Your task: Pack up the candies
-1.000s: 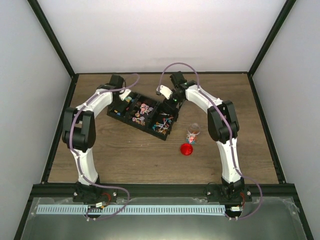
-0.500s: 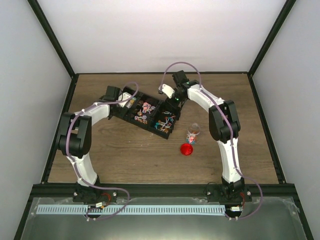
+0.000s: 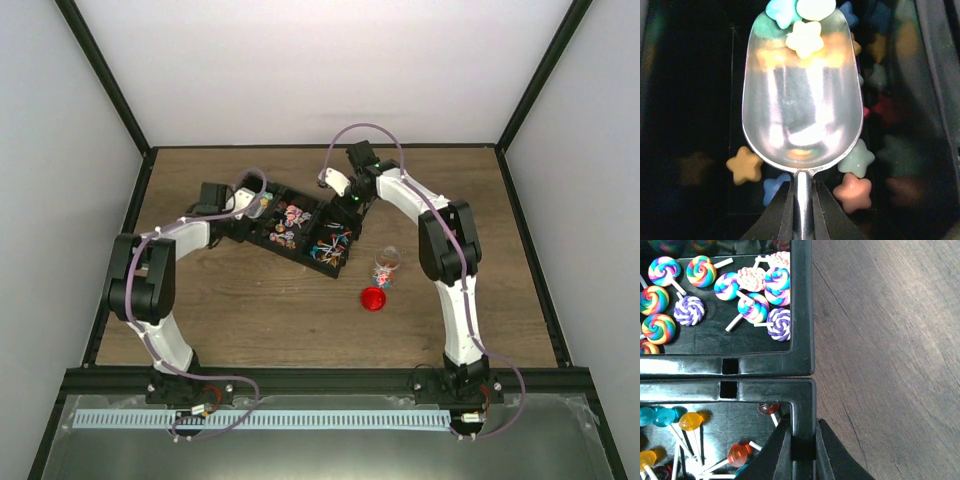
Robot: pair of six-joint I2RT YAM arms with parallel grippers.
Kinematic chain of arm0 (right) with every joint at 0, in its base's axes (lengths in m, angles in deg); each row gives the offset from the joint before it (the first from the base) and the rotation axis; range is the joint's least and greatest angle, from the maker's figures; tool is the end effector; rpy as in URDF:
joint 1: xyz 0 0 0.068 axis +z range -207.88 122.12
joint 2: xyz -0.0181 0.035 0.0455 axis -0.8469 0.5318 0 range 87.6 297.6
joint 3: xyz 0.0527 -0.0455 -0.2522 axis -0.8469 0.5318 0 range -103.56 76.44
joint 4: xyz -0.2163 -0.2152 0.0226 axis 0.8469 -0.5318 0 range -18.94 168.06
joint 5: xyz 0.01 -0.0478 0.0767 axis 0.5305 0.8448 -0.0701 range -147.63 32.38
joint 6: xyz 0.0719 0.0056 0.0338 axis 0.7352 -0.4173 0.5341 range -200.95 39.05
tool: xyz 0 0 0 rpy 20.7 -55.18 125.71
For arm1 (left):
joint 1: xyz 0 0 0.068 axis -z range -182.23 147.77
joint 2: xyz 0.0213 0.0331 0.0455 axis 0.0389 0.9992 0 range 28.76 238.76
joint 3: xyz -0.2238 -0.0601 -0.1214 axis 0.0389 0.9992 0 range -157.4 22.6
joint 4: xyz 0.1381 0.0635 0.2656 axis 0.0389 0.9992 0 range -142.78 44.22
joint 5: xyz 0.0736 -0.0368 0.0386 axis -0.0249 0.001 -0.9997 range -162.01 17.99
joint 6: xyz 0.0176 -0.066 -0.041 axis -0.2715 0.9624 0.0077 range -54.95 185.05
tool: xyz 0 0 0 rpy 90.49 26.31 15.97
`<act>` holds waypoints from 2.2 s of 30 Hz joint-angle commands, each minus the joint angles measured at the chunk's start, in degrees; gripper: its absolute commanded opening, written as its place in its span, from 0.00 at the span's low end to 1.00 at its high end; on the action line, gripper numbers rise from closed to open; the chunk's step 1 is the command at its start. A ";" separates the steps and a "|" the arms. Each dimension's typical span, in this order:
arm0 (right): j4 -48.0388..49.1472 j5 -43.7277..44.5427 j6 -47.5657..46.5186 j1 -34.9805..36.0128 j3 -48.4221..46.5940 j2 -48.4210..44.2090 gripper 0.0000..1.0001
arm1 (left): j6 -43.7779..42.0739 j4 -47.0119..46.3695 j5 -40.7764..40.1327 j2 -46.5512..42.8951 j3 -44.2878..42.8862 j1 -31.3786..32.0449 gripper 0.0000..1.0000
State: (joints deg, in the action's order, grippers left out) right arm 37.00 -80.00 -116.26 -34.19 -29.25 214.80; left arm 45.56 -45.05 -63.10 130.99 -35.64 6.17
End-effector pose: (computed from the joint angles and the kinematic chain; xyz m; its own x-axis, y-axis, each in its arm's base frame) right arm 0.4745 0.2366 0.1413 -0.3558 -0.7398 -0.5711 -0.9040 0.4275 0.0094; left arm 0.4071 -0.0708 0.0891 -0.6523 0.4295 -0.6245 0.4846 0.8699 0.0920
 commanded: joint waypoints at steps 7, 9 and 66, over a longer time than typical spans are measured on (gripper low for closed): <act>0.27 1.52 0.47 -2.09 -2.33 1.43 0.01 | -0.28 -6.25 3.62 -5.07 5.36 -3.59 0.04; 0.36 1.64 0.58 -2.10 -2.57 1.54 0.02 | 0.14 -6.74 3.76 -5.56 5.47 -3.85 0.04; -3.83 -25.61 8.76 -24.10 16.78 -18.02 1.00 | -30.00 44.64 18.07 -9.78 -27.42 25.66 0.04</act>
State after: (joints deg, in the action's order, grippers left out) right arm 32.33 -104.10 -109.94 -58.13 -14.50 199.46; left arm 18.48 -3.74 -46.27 119.30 -59.86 30.30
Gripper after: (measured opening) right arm 0.997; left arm 0.096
